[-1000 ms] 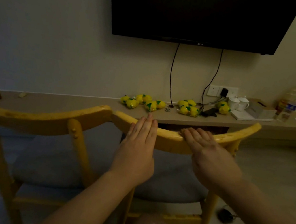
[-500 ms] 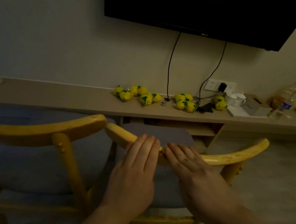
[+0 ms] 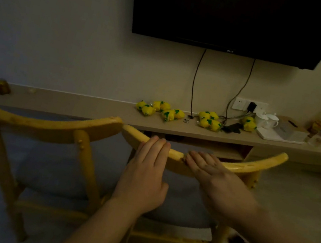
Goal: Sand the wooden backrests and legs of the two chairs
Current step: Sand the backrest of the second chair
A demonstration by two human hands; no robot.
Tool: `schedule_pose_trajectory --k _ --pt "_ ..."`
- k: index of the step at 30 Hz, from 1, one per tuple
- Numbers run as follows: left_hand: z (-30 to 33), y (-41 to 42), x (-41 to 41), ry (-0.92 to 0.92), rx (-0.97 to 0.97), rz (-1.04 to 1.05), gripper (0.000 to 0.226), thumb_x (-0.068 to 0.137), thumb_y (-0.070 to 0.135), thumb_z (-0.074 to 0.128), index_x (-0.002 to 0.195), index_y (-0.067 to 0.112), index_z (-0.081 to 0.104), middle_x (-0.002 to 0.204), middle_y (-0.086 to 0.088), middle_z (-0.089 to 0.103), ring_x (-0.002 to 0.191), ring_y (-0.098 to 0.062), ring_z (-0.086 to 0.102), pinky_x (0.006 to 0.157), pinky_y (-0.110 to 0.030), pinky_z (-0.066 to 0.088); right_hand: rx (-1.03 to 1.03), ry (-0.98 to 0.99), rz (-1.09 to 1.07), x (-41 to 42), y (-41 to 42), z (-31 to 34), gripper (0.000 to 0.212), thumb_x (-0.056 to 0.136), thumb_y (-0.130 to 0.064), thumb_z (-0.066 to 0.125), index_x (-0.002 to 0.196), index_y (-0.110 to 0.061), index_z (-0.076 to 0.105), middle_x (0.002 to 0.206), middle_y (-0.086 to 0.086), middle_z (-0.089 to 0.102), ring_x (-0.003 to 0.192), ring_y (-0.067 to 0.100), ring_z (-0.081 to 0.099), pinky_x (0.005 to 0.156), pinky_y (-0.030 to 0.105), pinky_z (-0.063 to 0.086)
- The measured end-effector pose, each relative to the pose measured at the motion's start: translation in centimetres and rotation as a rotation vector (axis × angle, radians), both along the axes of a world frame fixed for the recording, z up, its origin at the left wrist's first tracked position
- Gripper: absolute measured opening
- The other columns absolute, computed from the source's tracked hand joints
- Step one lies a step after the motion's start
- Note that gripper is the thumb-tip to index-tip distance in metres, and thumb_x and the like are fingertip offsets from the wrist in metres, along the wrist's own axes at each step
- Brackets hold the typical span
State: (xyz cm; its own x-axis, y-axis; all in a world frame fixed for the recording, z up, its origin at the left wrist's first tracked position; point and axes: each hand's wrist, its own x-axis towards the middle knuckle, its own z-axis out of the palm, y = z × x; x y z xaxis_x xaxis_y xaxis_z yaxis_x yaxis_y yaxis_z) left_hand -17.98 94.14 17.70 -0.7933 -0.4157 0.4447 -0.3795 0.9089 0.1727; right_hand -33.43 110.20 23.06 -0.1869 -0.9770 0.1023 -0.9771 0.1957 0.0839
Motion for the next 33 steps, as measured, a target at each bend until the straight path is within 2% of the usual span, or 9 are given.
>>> schedule_pose_trajectory --k 4,7,10,13,15,19,23,30,33 --pt "0.1 1.0 -0.2 -0.012 -0.029 0.043 0.086 0.082 0.040 0.045 0.159 0.014 0.017 0.165 -0.002 0.017 0.156 -0.021 0.005 0.124 -0.047 0.026 -0.071 0.016 0.085 -0.1 -0.8 -0.3 0.067 0.103 -0.018 0.033 0.163 -0.029 0.003 0.171 -0.005 0.007 0.157 0.016 0.009 0.124 0.027 -0.002" --pt "0.2 1.4 -0.2 -0.095 -0.042 0.089 0.098 0.086 0.036 0.057 0.162 0.015 -0.002 0.171 0.000 -0.007 0.156 -0.019 -0.016 0.128 -0.046 0.006 -0.041 0.019 0.082 -2.5 2.1 -0.1 0.070 0.103 -0.019 0.033 0.162 -0.035 0.000 0.171 -0.009 0.002 0.157 0.014 0.005 0.126 0.031 0.005" --pt "0.7 2.1 -0.3 -0.155 -0.085 0.112 0.102 0.090 0.040 0.053 0.160 0.014 -0.016 0.168 -0.003 -0.024 0.154 -0.024 -0.026 0.127 -0.046 -0.004 -0.022 0.018 0.054 -4.0 4.1 -0.1 0.071 0.103 -0.021 0.033 0.160 -0.038 -0.006 0.170 -0.011 -0.002 0.157 0.013 0.000 0.124 0.031 0.002" --pt "0.8 3.2 -1.3 -0.176 -0.133 0.072 0.101 0.089 0.041 0.047 0.159 0.013 -0.020 0.166 -0.006 -0.028 0.153 -0.025 -0.026 0.128 -0.047 -0.001 -0.030 0.061 0.109 -3.2 2.6 0.1 0.070 0.103 -0.022 0.034 0.161 -0.033 -0.004 0.171 -0.007 -0.001 0.157 0.015 -0.001 0.123 0.031 -0.004" --pt "0.2 3.8 -2.0 -0.189 -0.082 0.060 0.102 0.089 0.038 0.049 0.159 0.015 -0.021 0.165 -0.004 -0.032 0.153 -0.023 -0.027 0.128 -0.047 0.003 -0.038 0.077 0.169 -2.7 1.4 0.0 0.072 0.103 -0.021 0.036 0.162 -0.030 -0.004 0.170 -0.007 -0.004 0.157 0.016 -0.003 0.120 0.029 -0.009" --pt "-0.7 3.7 -2.2 -0.158 -0.040 0.069 0.103 0.089 0.037 0.051 0.159 0.020 -0.022 0.165 0.002 -0.033 0.152 -0.017 -0.030 0.128 -0.045 0.004 -0.033 0.091 0.211 -4.5 3.6 -0.7 0.071 0.104 -0.021 0.034 0.159 -0.036 -0.008 0.167 -0.014 -0.016 0.154 0.010 -0.017 0.118 0.027 -0.018" --pt "-0.8 3.7 -2.5 -0.142 -0.077 0.072 0.100 0.088 0.041 0.046 0.160 0.018 -0.019 0.167 0.001 -0.027 0.153 -0.018 -0.026 0.128 -0.046 0.001 -0.007 0.115 0.199 -6.4 6.2 -1.3 0.072 0.100 -0.020 0.033 0.159 -0.037 -0.006 0.166 -0.013 -0.018 0.148 0.006 -0.031 0.116 0.029 -0.022" --pt "-1.0 3.7 -2.6 -0.153 -0.078 0.093 0.100 0.089 0.041 0.048 0.160 0.019 -0.020 0.167 0.000 -0.028 0.154 -0.018 -0.026 0.128 -0.045 0.003 -0.042 0.122 0.241 -4.0 1.6 -0.8 0.066 0.099 -0.026 0.019 0.158 -0.030 -0.013 0.165 -0.009 -0.018 0.151 0.012 -0.019 0.112 0.028 -0.023" --pt "-1.0 3.8 -2.4 -0.152 -0.081 0.100 0.100 0.089 0.040 0.047 0.160 0.019 -0.020 0.167 -0.001 -0.028 0.154 -0.019 -0.024 0.128 -0.046 0.003 0.001 0.092 0.284 -5.4 2.7 -0.5 0.069 0.101 -0.022 0.024 0.157 -0.037 -0.013 0.164 -0.016 -0.021 0.150 0.006 -0.025 0.113 0.025 -0.022"
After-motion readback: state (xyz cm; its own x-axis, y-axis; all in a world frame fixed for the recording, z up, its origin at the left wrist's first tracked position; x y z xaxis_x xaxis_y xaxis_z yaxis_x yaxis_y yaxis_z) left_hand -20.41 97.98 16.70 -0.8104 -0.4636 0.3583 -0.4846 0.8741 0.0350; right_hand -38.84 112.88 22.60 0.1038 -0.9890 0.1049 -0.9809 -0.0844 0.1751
